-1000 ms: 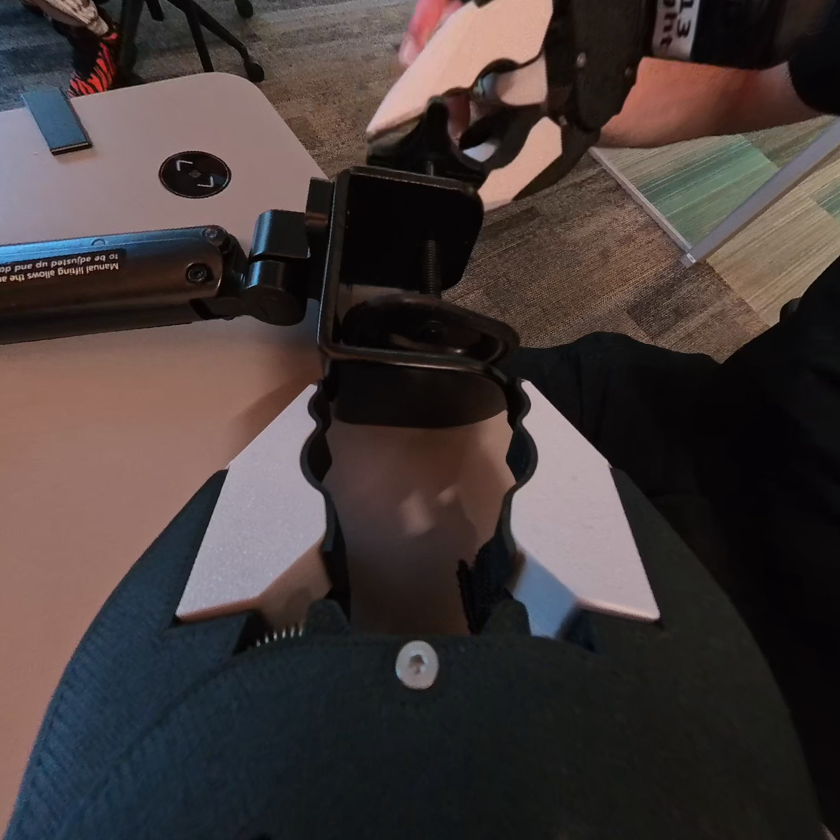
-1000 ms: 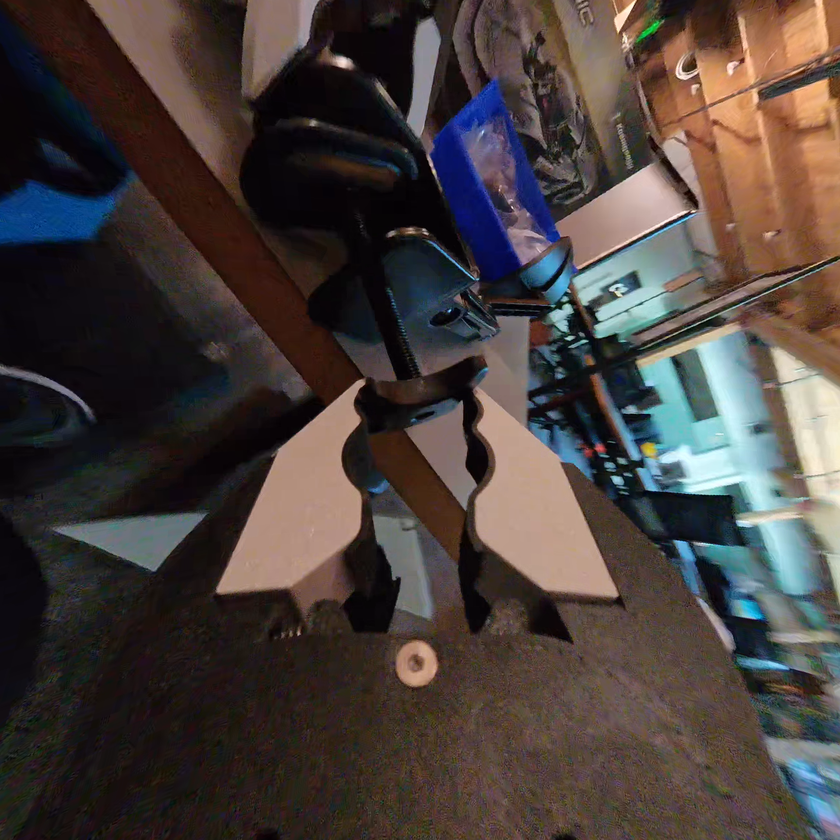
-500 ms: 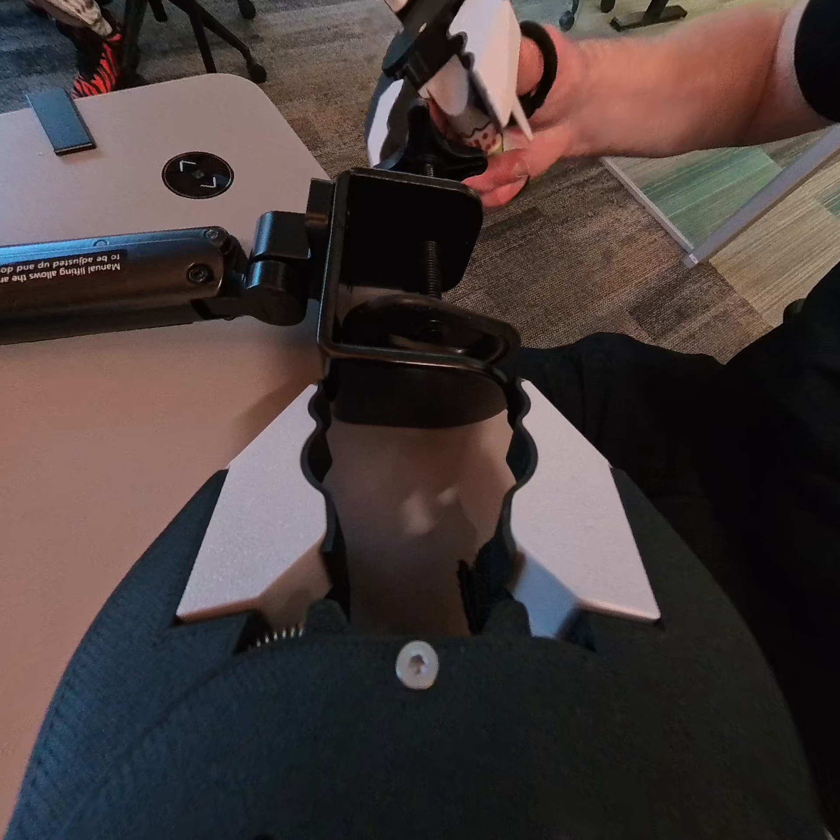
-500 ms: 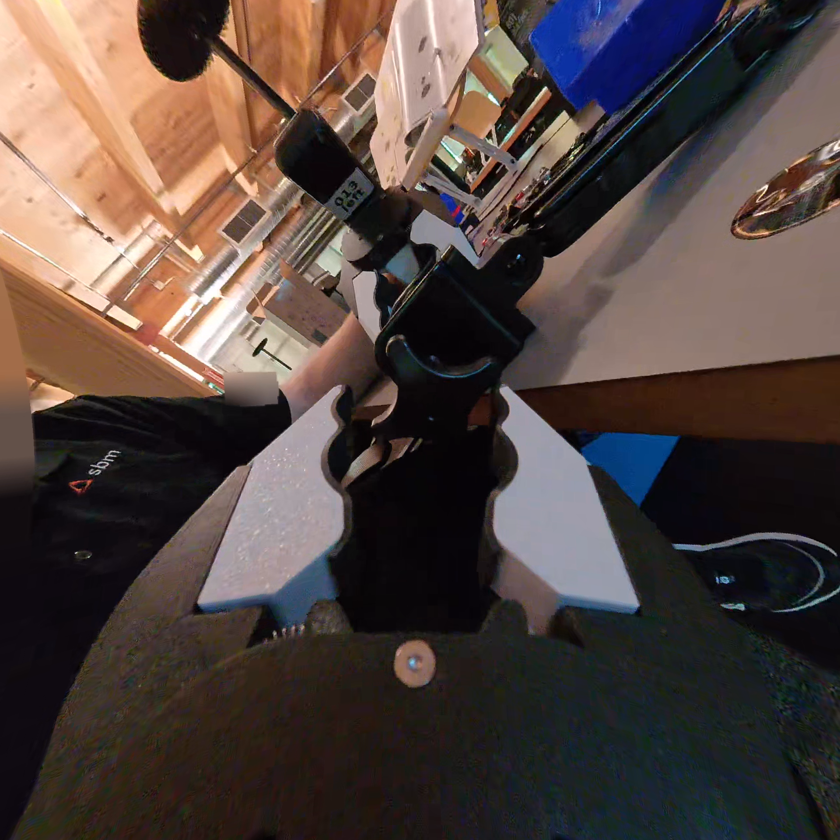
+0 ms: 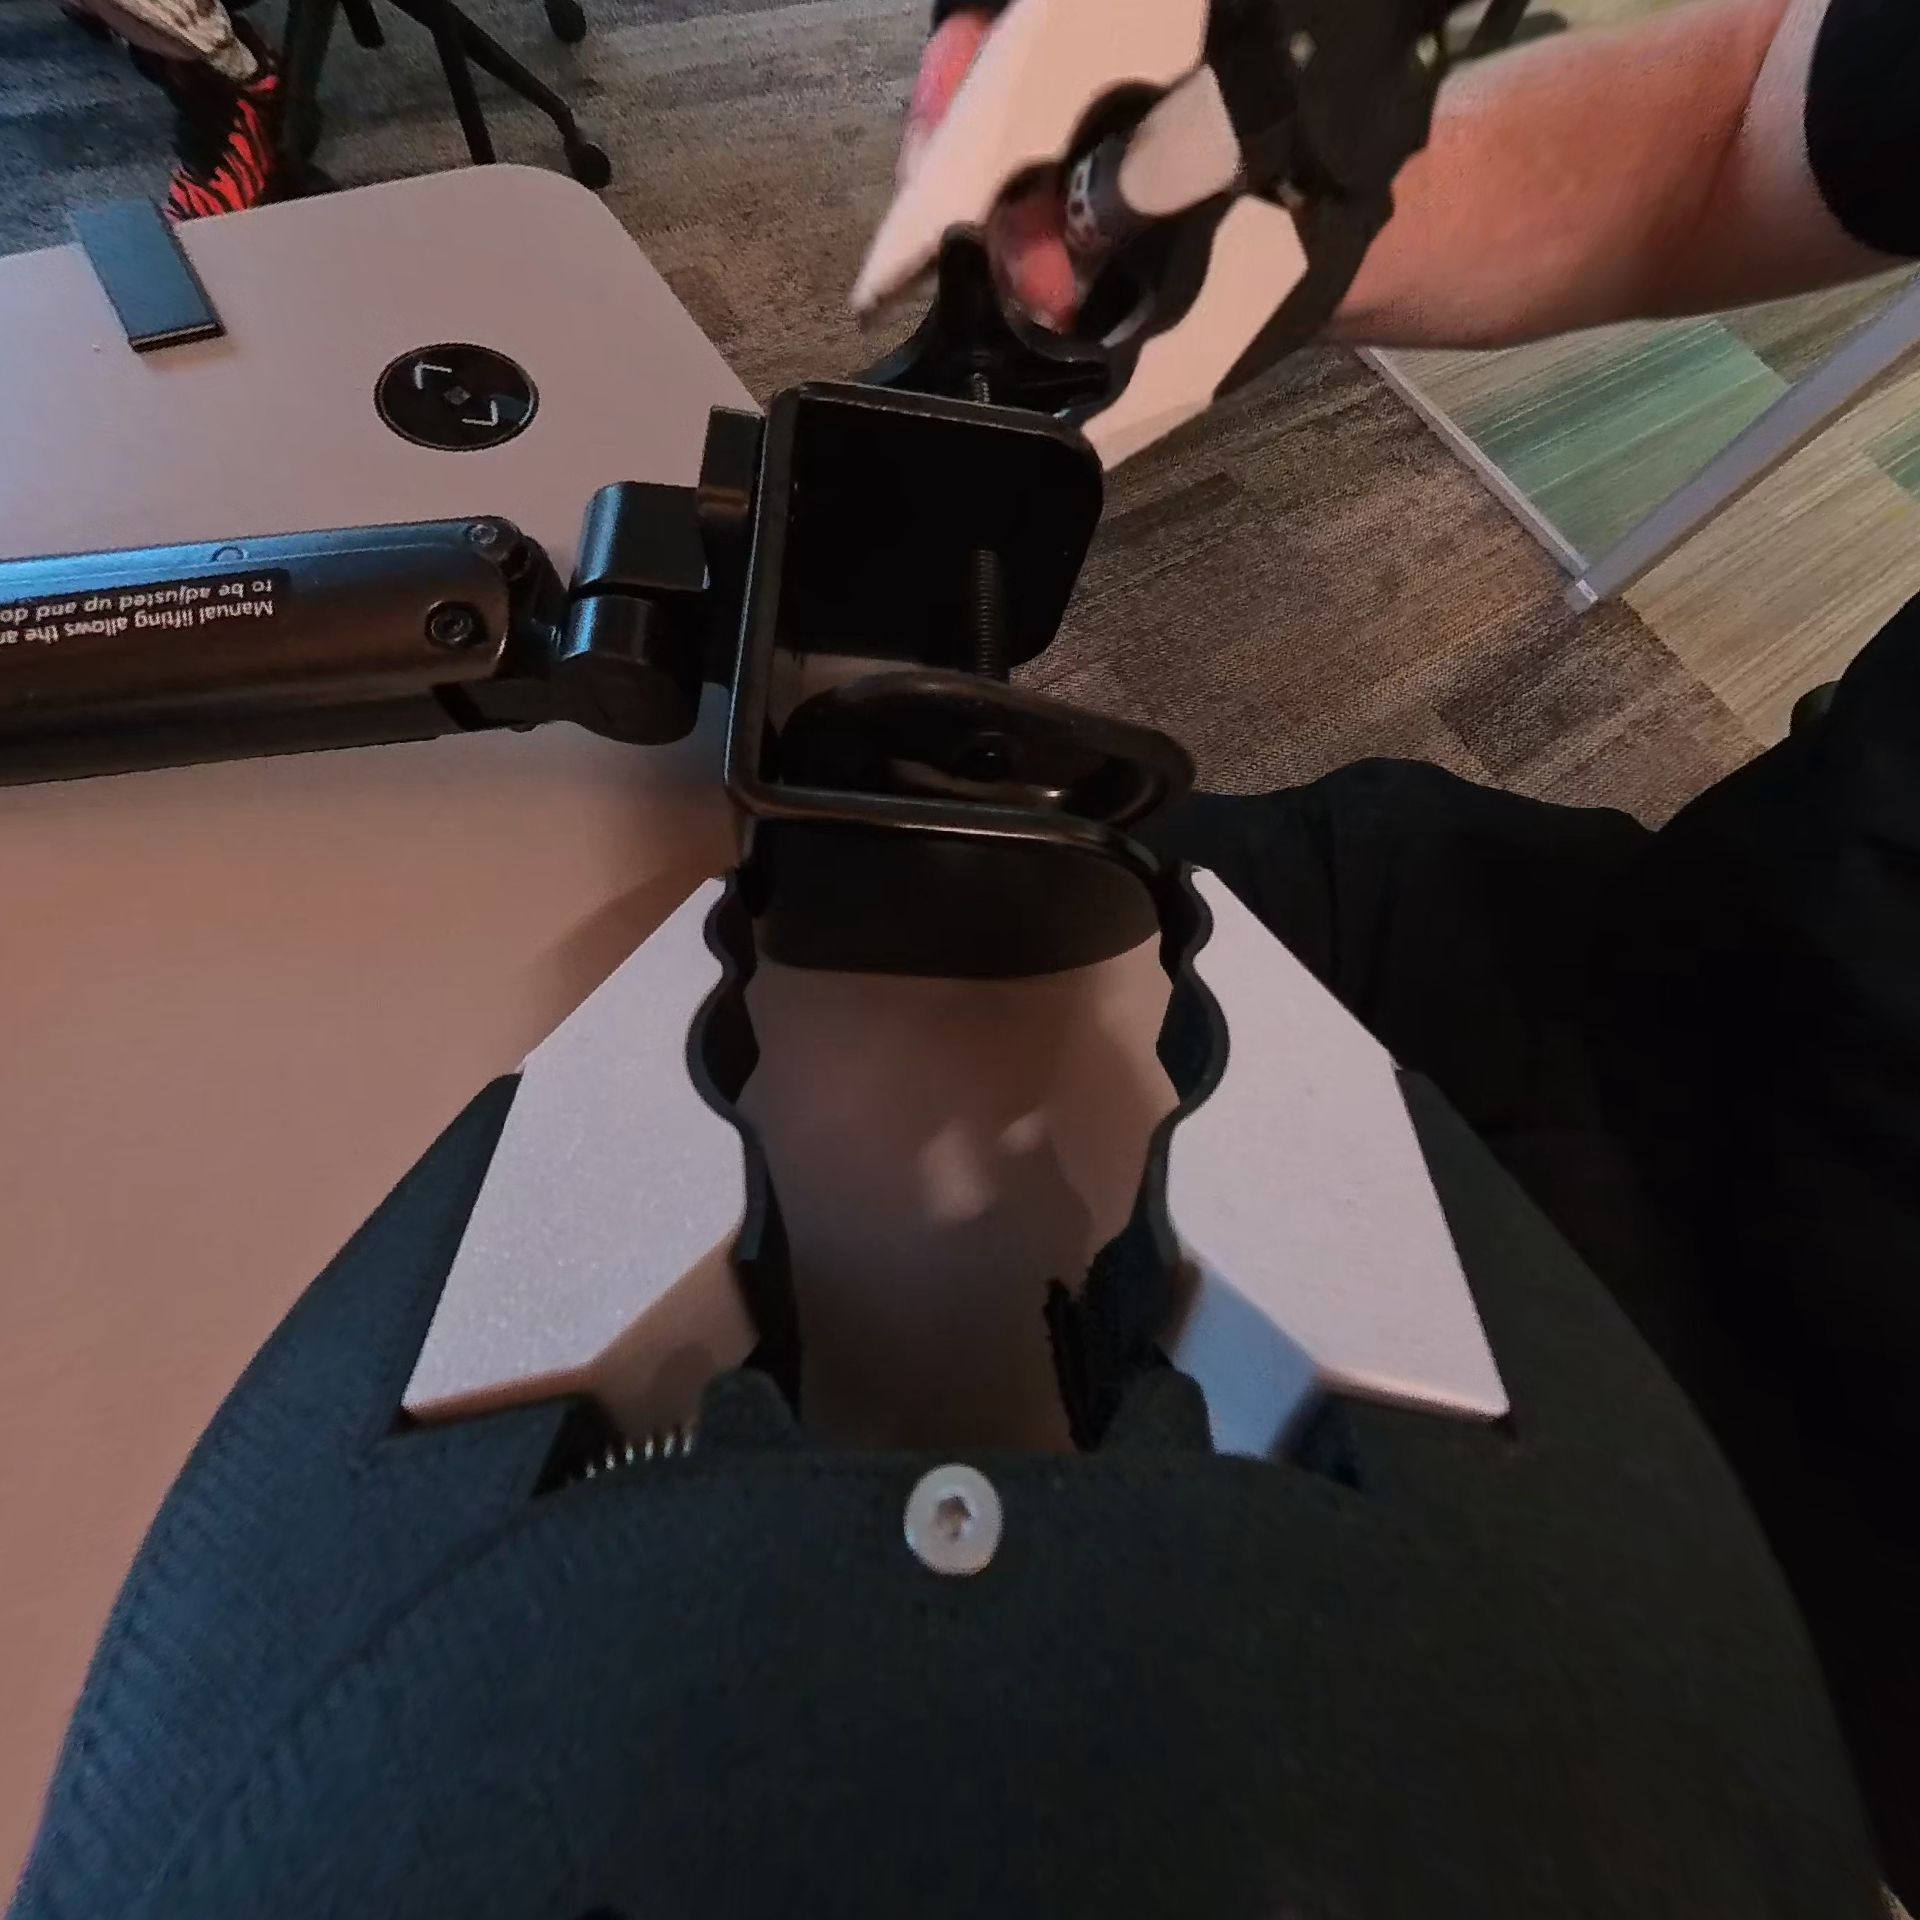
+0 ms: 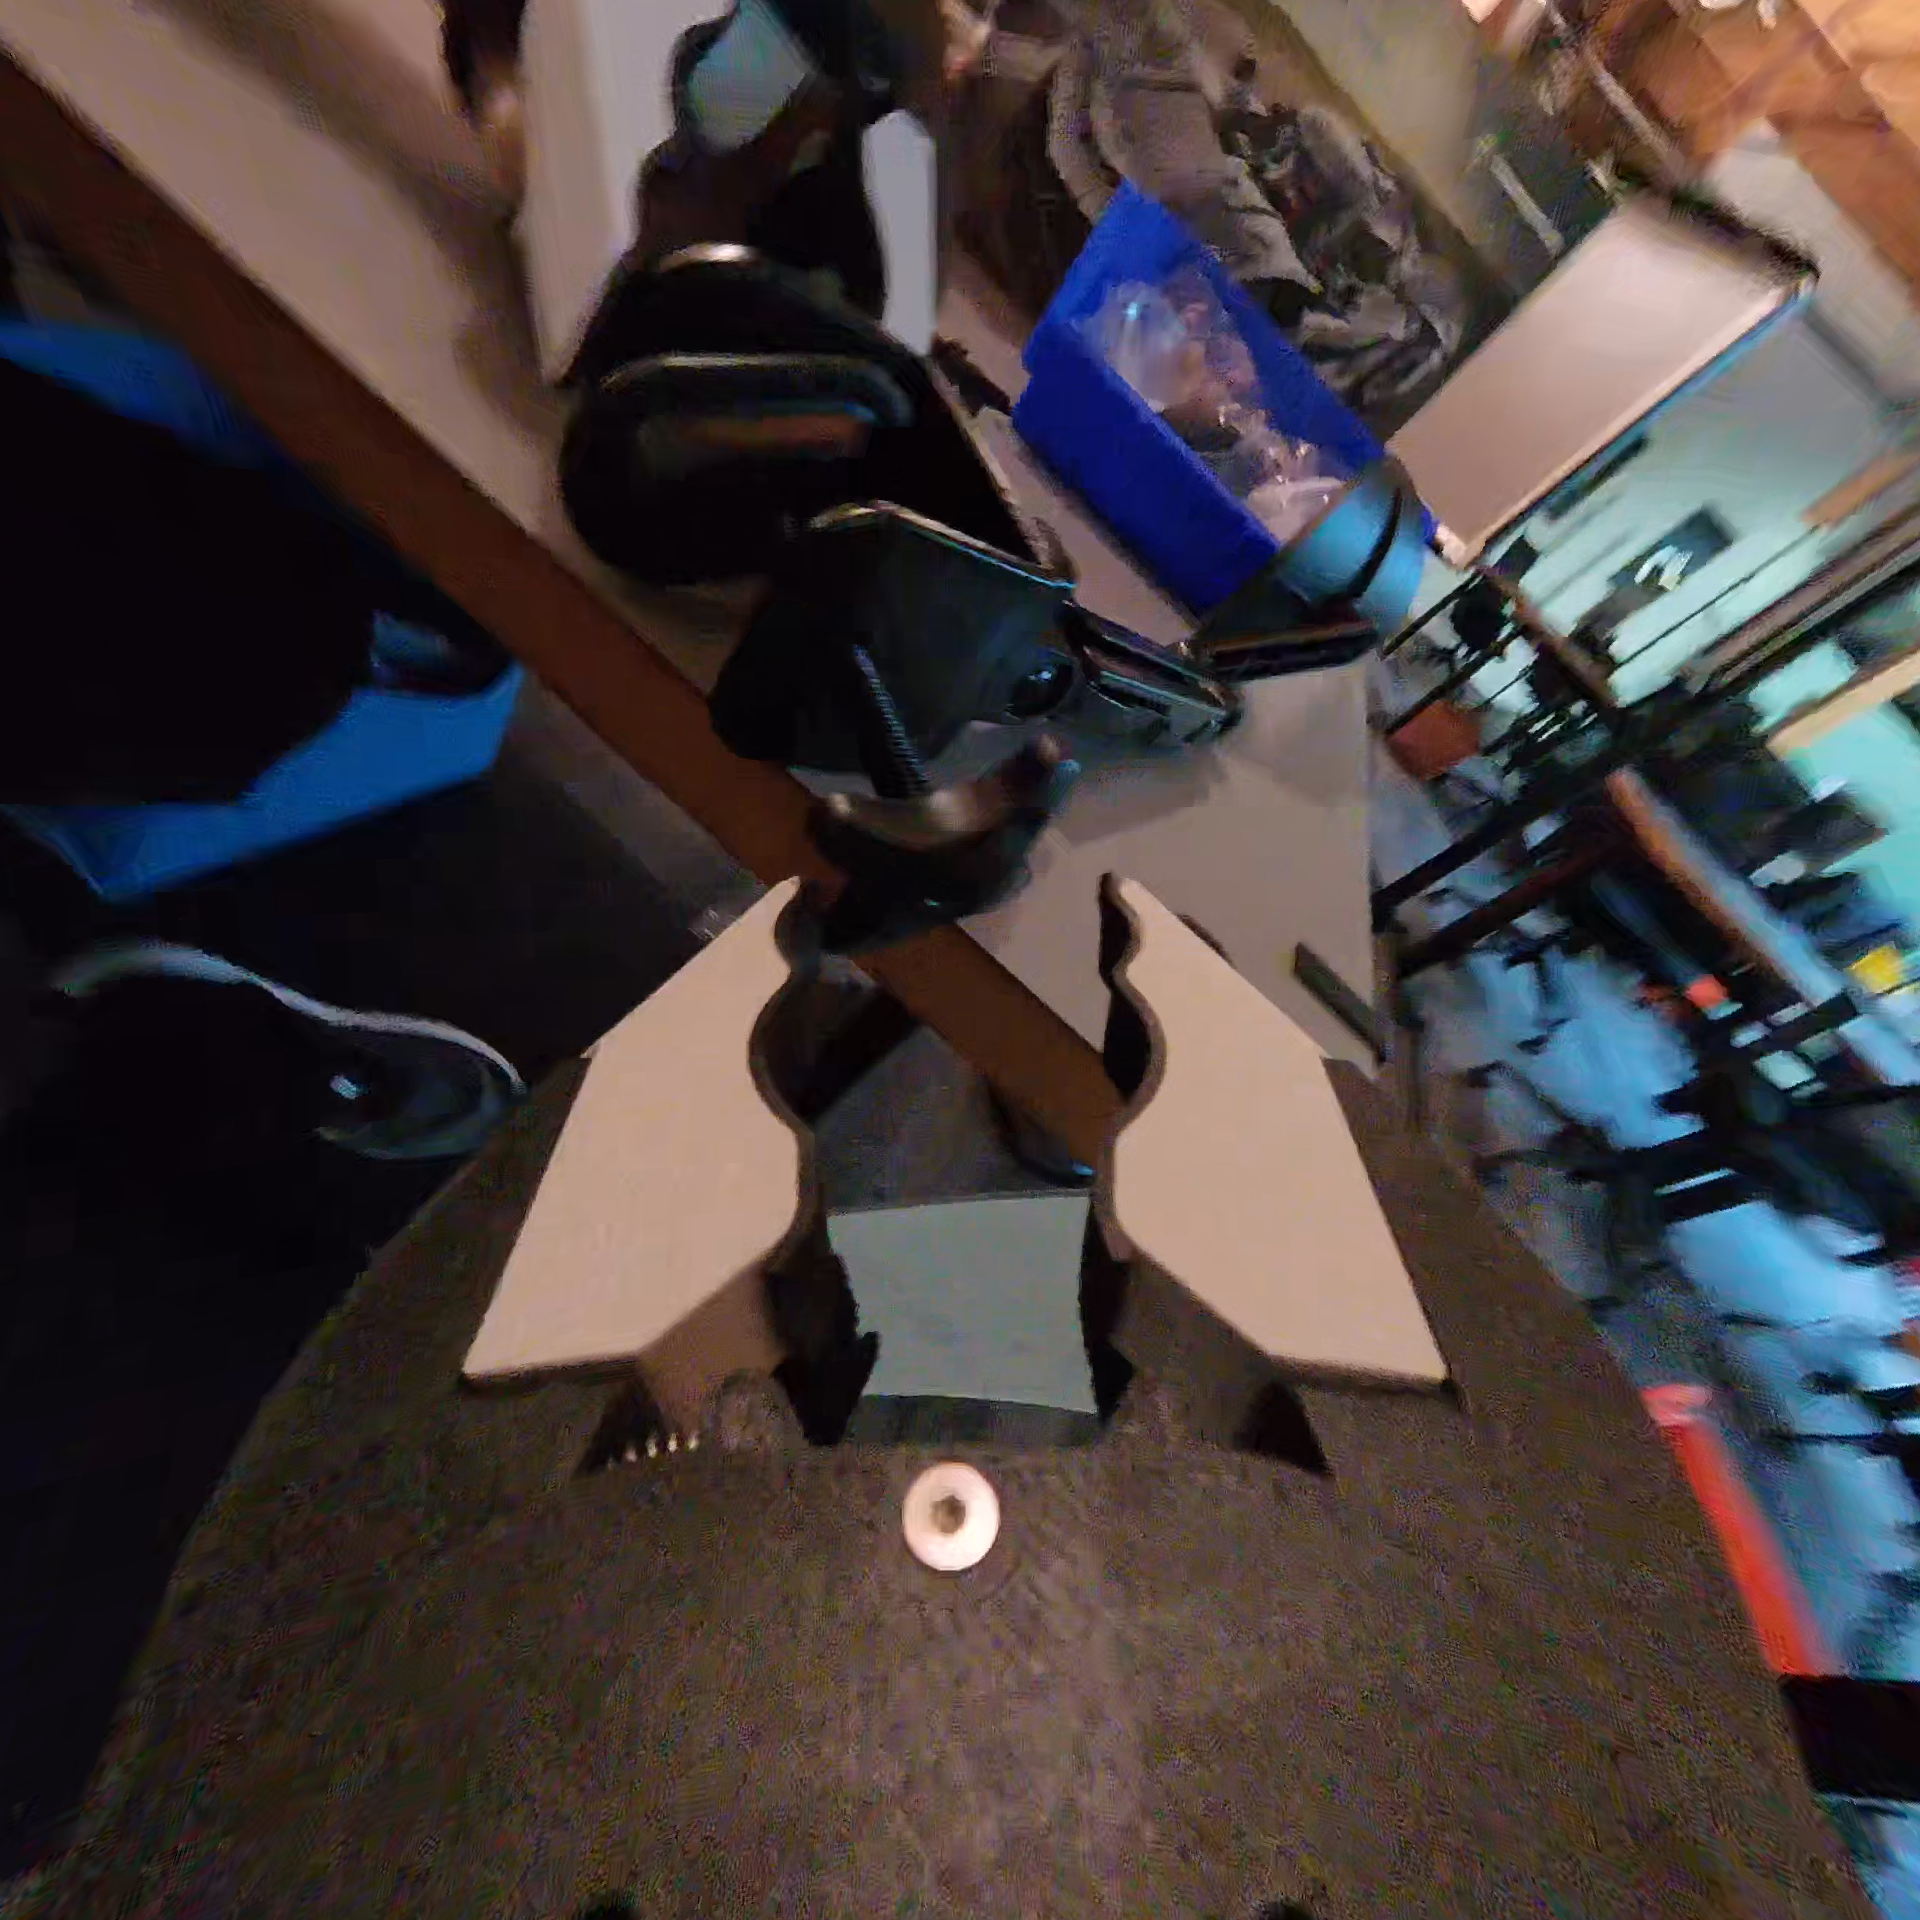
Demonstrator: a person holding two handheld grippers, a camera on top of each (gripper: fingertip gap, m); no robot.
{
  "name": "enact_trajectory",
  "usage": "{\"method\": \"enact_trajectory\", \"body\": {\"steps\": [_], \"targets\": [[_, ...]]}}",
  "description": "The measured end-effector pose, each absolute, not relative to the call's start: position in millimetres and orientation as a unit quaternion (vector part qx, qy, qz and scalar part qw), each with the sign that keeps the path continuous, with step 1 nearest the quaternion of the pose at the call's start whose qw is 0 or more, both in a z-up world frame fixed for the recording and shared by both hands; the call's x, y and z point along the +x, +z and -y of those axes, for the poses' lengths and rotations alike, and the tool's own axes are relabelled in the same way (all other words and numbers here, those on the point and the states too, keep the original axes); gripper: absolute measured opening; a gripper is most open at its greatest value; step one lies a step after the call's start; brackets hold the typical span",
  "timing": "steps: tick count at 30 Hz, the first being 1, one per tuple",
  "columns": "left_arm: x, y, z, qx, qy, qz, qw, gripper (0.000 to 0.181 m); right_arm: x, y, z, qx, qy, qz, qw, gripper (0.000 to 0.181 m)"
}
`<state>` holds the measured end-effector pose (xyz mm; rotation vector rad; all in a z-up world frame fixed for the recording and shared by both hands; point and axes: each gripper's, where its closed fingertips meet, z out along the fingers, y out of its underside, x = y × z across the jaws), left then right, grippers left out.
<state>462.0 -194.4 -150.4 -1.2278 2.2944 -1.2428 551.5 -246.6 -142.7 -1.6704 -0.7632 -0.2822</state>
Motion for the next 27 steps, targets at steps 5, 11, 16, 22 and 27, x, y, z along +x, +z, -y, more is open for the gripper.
{"method": "enact_trajectory", "body": {"steps": [5, 11, 16, 22, 27], "targets": [[462.0, -150.3, 194.2, -0.423, -0.428, -0.788, 0.127, 0.08, 547.9, -158.6, 254.3, -0.773, 0.375, 0.063, 0.508, 0.074], [462.0, -150.4, 194.3, -0.423, -0.428, -0.788, 0.127, 0.08, 516.3, -145.6, 278.3, -0.663, 0.634, 0.036, 0.396, 0.062], [462.0, -150.4, 194.5, -0.423, -0.428, -0.788, 0.127, 0.08, 538.8, -133.3, 255.9, -0.679, 0.579, -0.017, 0.451, 0.051], [461.7, -150.5, 194.5, -0.423, -0.428, -0.789, 0.128, 0.08, 527.3, -141.0, 248.9, -0.738, 0.475, 0.069, 0.473, 0.039], [462.1, -150.8, 194.2, -0.424, -0.427, -0.788, 0.128, 0.08, 549.6, -147.0, 236.5, -0.731, -0.196, 0.377, 0.534, 0.038]]}}
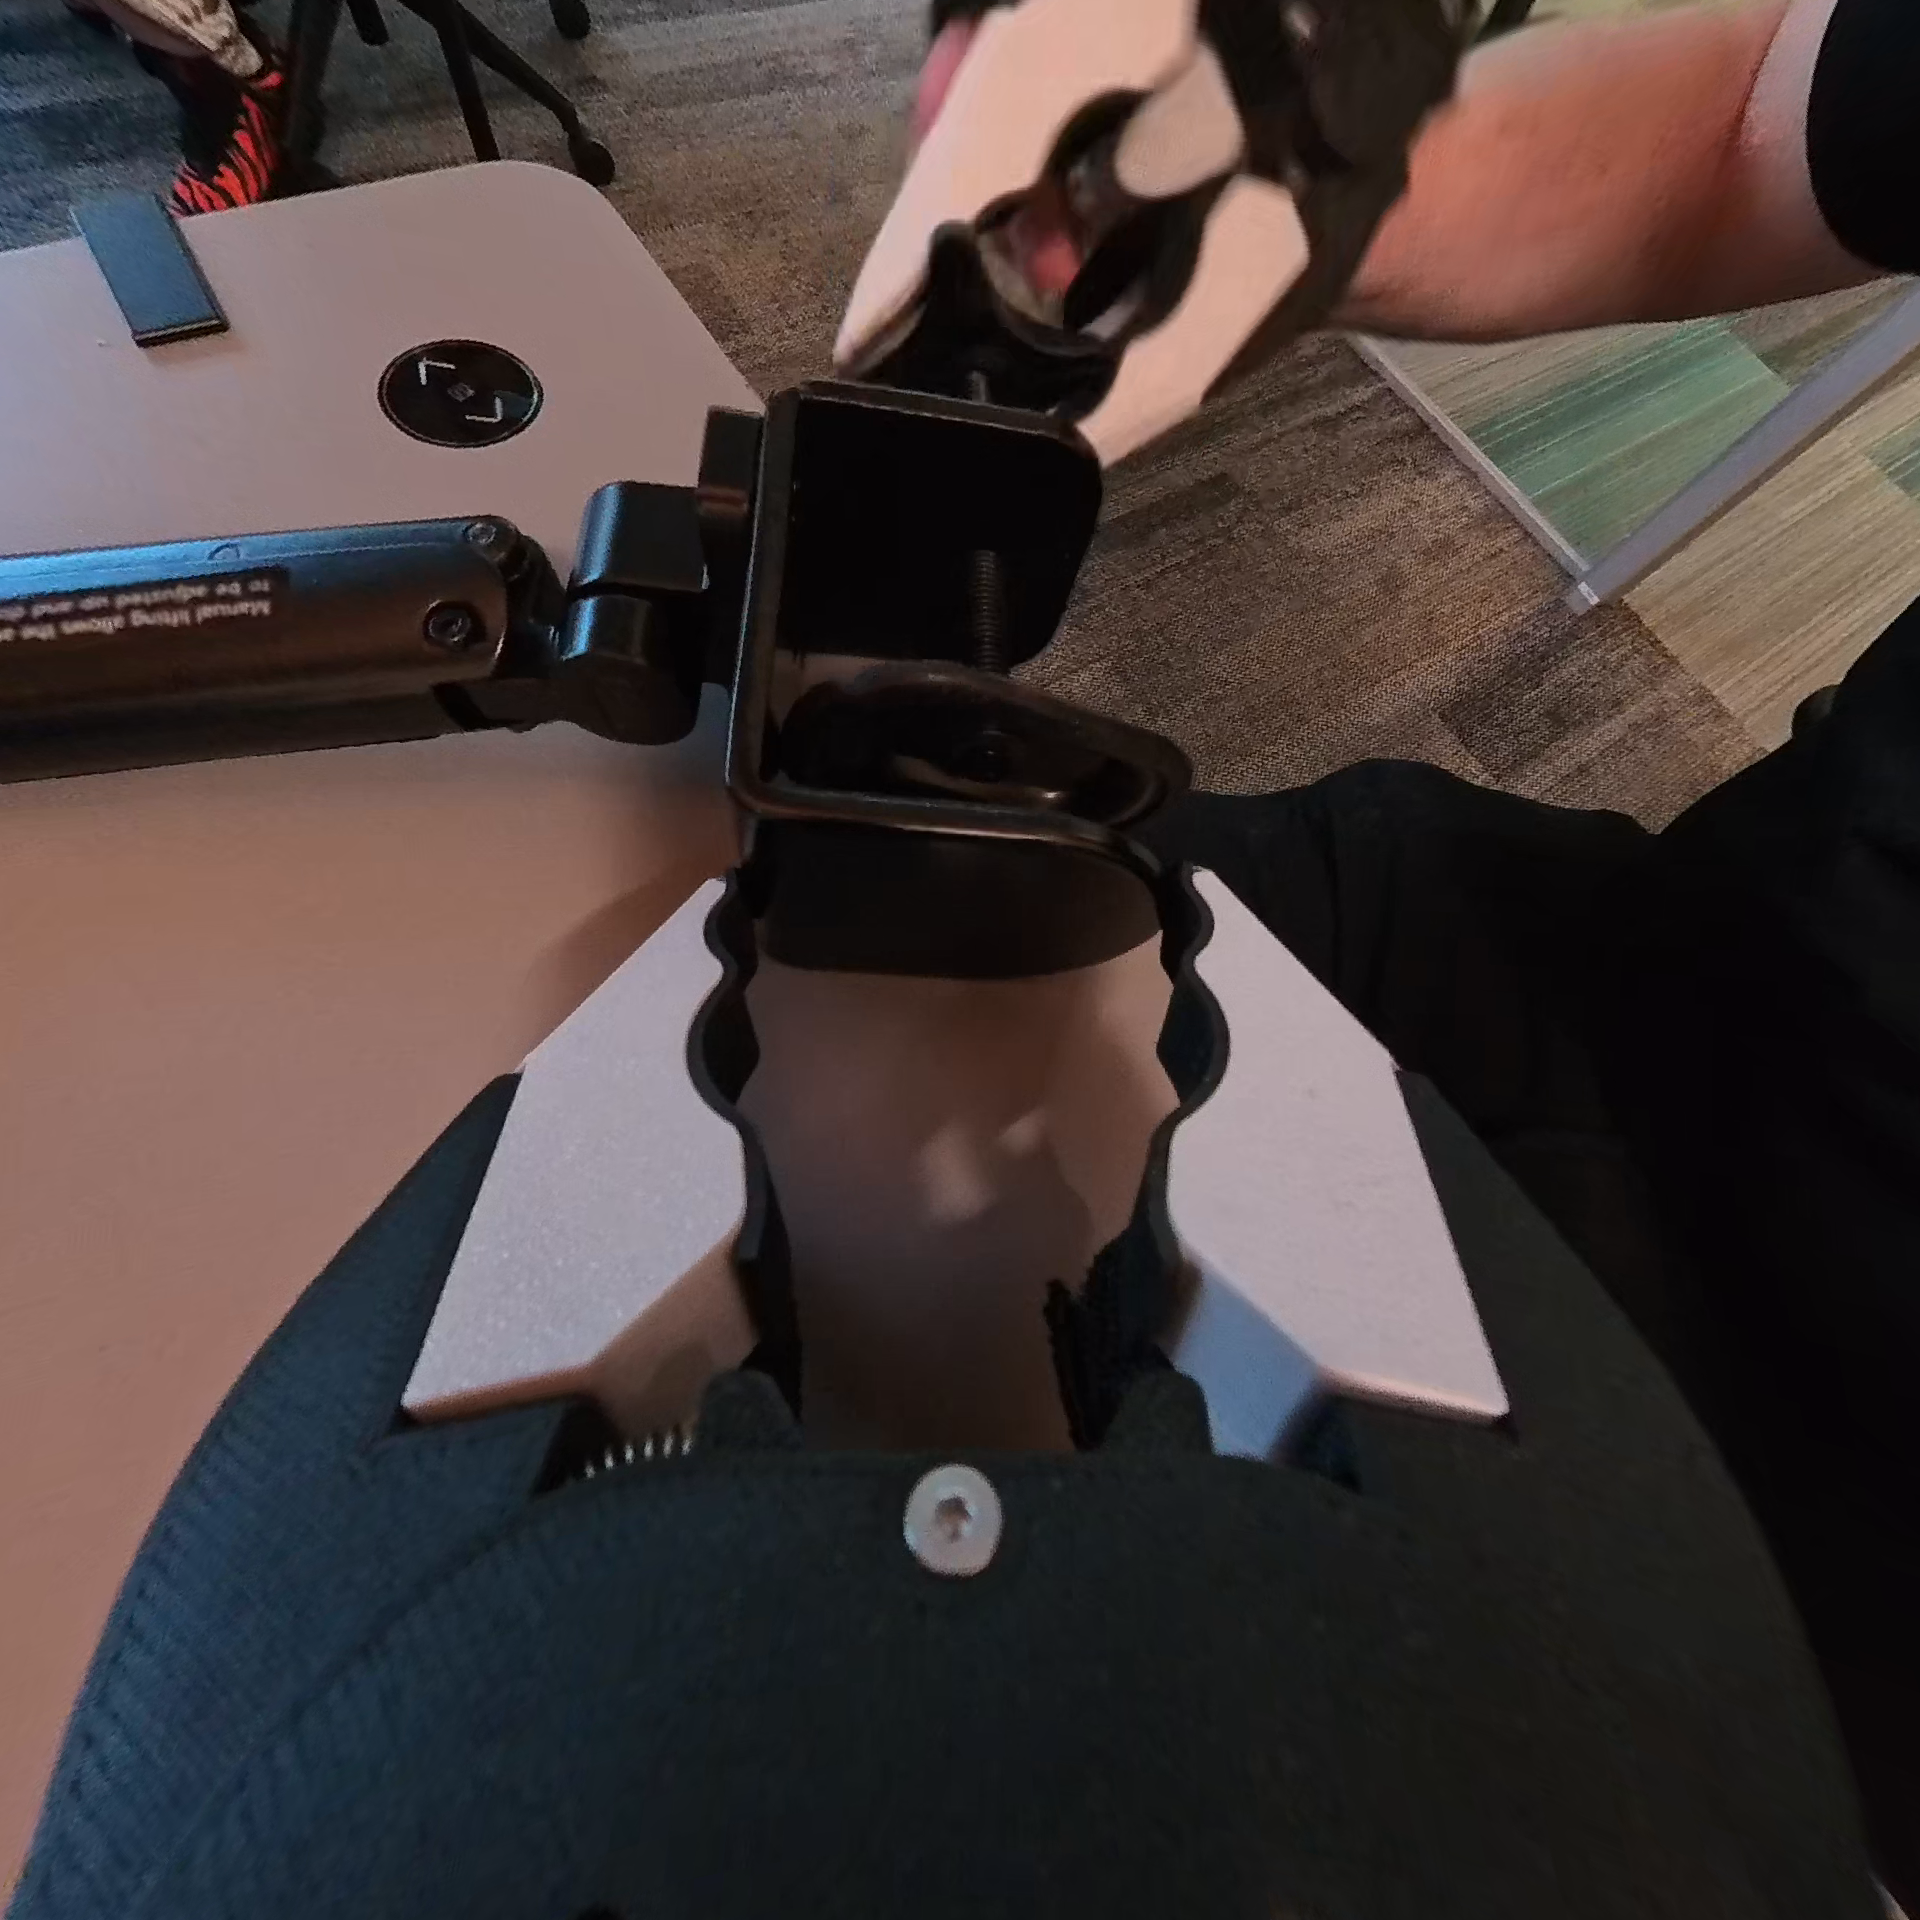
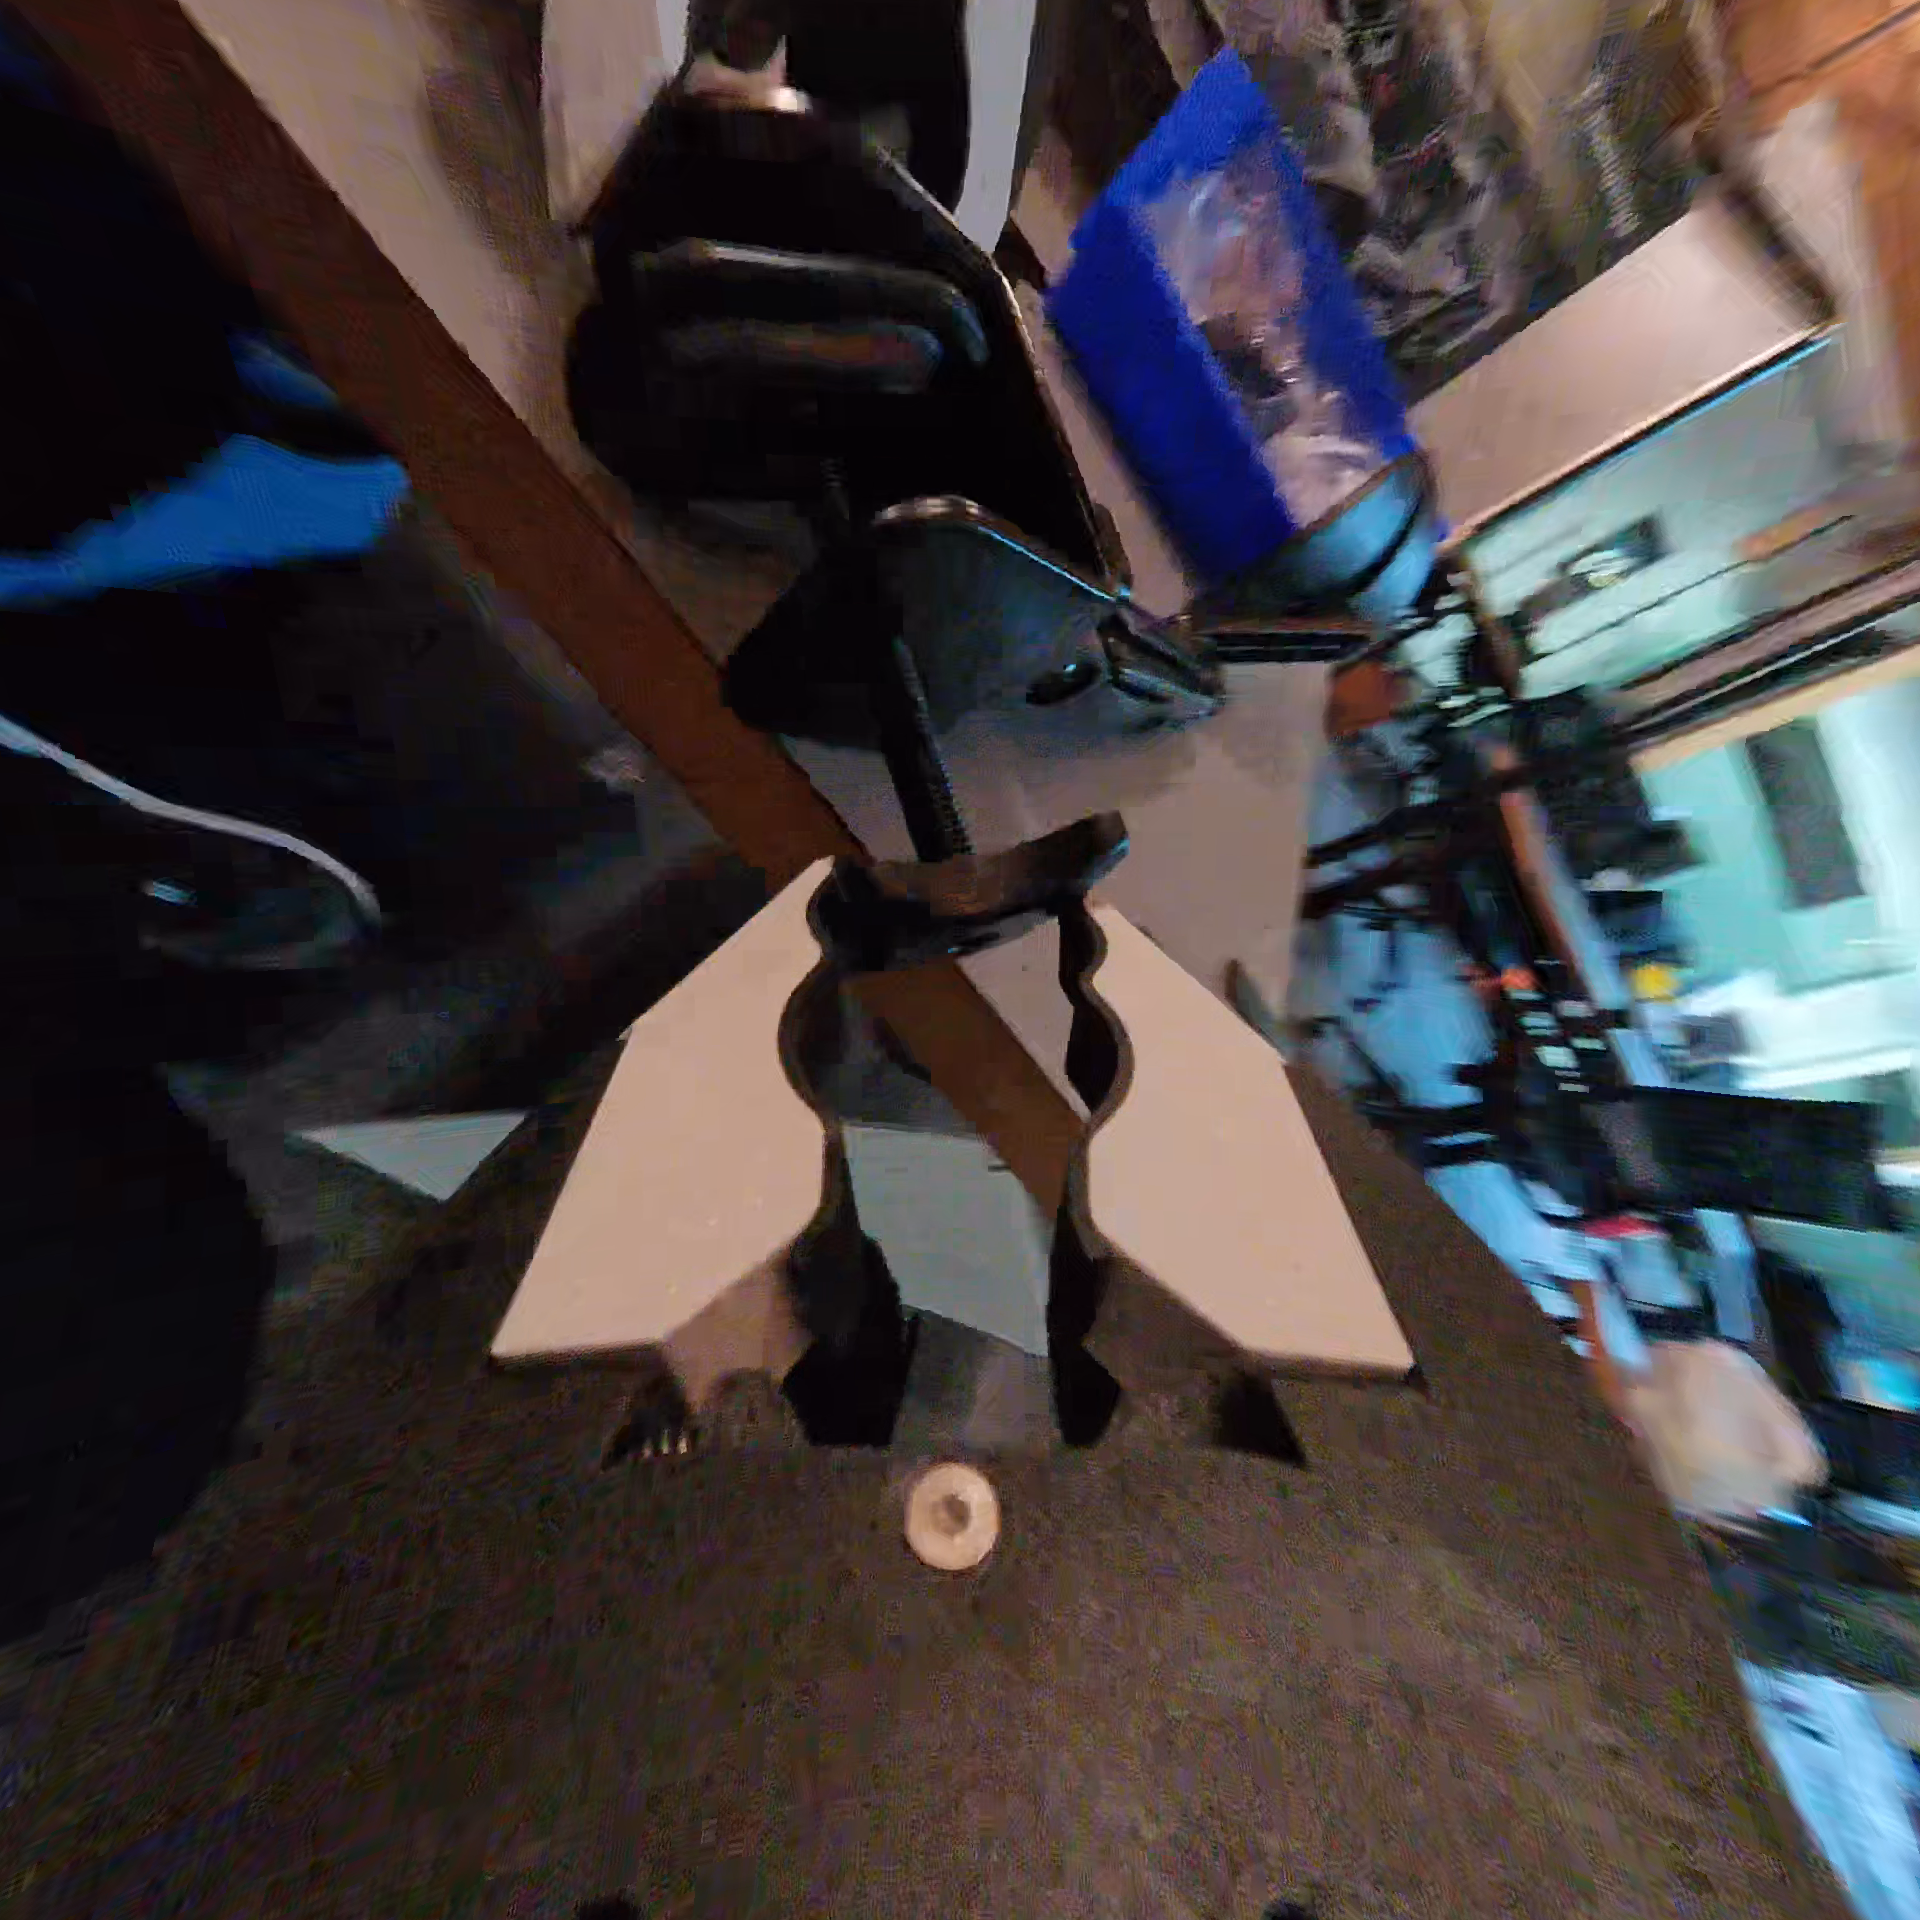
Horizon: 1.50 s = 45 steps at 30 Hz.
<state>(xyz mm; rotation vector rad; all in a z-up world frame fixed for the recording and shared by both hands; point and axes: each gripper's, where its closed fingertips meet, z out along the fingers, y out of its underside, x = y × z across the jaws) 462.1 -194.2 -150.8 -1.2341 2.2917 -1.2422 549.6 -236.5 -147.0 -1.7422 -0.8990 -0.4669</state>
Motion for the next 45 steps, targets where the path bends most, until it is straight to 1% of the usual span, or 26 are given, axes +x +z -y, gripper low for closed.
{"method": "enact_trajectory", "body": {"steps": [1, 4, 6, 8, 10, 12, 13, 14, 17, 19, 21, 23, 24, 26, 27, 28, 29, 31, 32, 33, 36, 38, 41, 42, 44, 45], "targets": [[461.6, -150.6, 193.8, -0.424, -0.428, -0.788, 0.127, 0.08, 548.8, -142.5, 235.9, -0.722, -0.221, 0.377, 0.536, 0.037], [461.8, -150.9, 194.7, -0.422, -0.427, -0.789, 0.128, 0.08, 546.4, -147.2, 240.1, -0.739, -0.1, 0.325, 0.582, 0.041], [461.4, -150.8, 194.8, -0.422, -0.429, -0.789, 0.125, 0.079, 545.5, -150.0, 246.3, -0.768, 0.039, 0.244, 0.592, 0.058], [461.5, -150.8, 195.0, -0.422, -0.428, -0.789, 0.126, 0.08, 543.5, -150.8, 250.7, -0.773, 0.195, 0.156, 0.583, 0.065], [461.5, -150.8, 194.8, -0.422, -0.428, -0.789, 0.126, 0.079, 533.7, -155.8, 252.6, -0.77, 0.338, 0.088, 0.533, 0.065], [461.6, -150.8, 194.7, -0.422, -0.428, -0.789, 0.125, 0.08, 530.3, -133.7, 255.6, -0.708, 0.471, 0.038, 0.525, 0.057], [461.5, -150.8, 194.7, -0.422, -0.428, -0.789, 0.126, 0.08, 529.0, -131.4, 257.9, -0.7, 0.509, 0.032, 0.499, 0.065], [461.6, -150.8, 194.7, -0.422, -0.428, -0.789, 0.126, 0.08, 528.5, -130.0, 258.0, -0.697, 0.53, 0.027, 0.482, 0.066], [461.6, -150.8, 194.7, -0.422, -0.428, -0.789, 0.126, 0.08, 526.2, -133.0, 250.6, -0.703, 0.548, -0.004, 0.452, 0.05], [461.6, -150.7, 194.6, -0.422, -0.428, -0.789, 0.125, 0.08, 526.1, -138.6, 243.4, -0.722, 0.519, -0.003, 0.458, 0.039], [461.5, -150.8, 194.5, -0.422, -0.428, -0.789, 0.126, 0.08, 527.3, -140.2, 242.2, -0.736, 0.486, 0.024, 0.471, 0.038], [461.4, -150.7, 194.6, -0.422, -0.428, -0.789, 0.125, 0.079, 528.4, -144.1, 241.6, -0.766, 0.384, 0.093, 0.507, 0.036], [461.3, -150.7, 194.6, -0.422, -0.429, -0.789, 0.125, 0.079, 529.8, -146.2, 240.1, -0.782, 0.303, 0.14, 0.527, 0.035], [461.3, -150.6, 194.5, -0.422, -0.429, -0.789, 0.124, 0.079, 541.0, -149.9, 235.0, -0.767, -0.031, 0.305, 0.564, 0.036], [461.2, -150.6, 194.5, -0.422, -0.428, -0.789, 0.125, 0.08, 545.9, -148.4, 234.0, -0.73, -0.171, 0.371, 0.548, 0.038], [461.1, -150.7, 194.4, -0.422, -0.428, -0.79, 0.126, 0.08, 546.9, -144.3, 233.3, -0.707, -0.232, 0.391, 0.542, 0.038], [460.7, -150.5, 194.0, -0.421, -0.428, -0.79, 0.126, 0.08, 546.6, -141.2, 232.7, -0.694, -0.248, 0.393, 0.549, 0.039], [460.9, -150.7, 194.3, -0.421, -0.428, -0.79, 0.126, 0.08, 544.0, -145.9, 235.2, -0.709, -0.187, 0.369, 0.571, 0.04], [461.2, -150.6, 194.5, -0.421, -0.428, -0.79, 0.126, 0.08, 544.7, -148.1, 239.2, -0.728, -0.132, 0.339, 0.581, 0.046], [461.0, -150.6, 194.4, -0.421, -0.428, -0.79, 0.125, 0.08, 547.7, -147.5, 242.7, -0.745, -0.068, 0.297, 0.593, 0.061], [461.0, -150.5, 194.4, -0.421, -0.428, -0.79, 0.125, 0.08, 543.2, -154.4, 251.9, -0.779, 0.206, 0.164, 0.569, 0.074], [461.0, -150.5, 194.4, -0.421, -0.428, -0.79, 0.125, 0.08, 535.7, -150.4, 252.4, -0.757, 0.369, 0.076, 0.534, 0.069], [460.9, -150.4, 194.4, -0.421, -0.428, -0.79, 0.125, 0.08, 540.4, -129.7, 246.6, -0.686, 0.512, -0.012, 0.517, 0.054], [460.9, -150.4, 194.3, -0.421, -0.428, -0.79, 0.125, 0.08, 539.3, -127.8, 245.1, -0.678, 0.534, -0.017, 0.504, 0.052], [460.9, -150.4, 194.3, -0.421, -0.428, -0.79, 0.125, 0.08, 522.8, -139.3, 246.8, -0.709, 0.54, 0.015, 0.454, 0.038], [460.8, -150.3, 194.3, -0.421, -0.428, -0.79, 0.125, 0.08, 516.4, -142.6, 246.7, -0.72, 0.53, 0.032, 0.446, 0.037]]}}
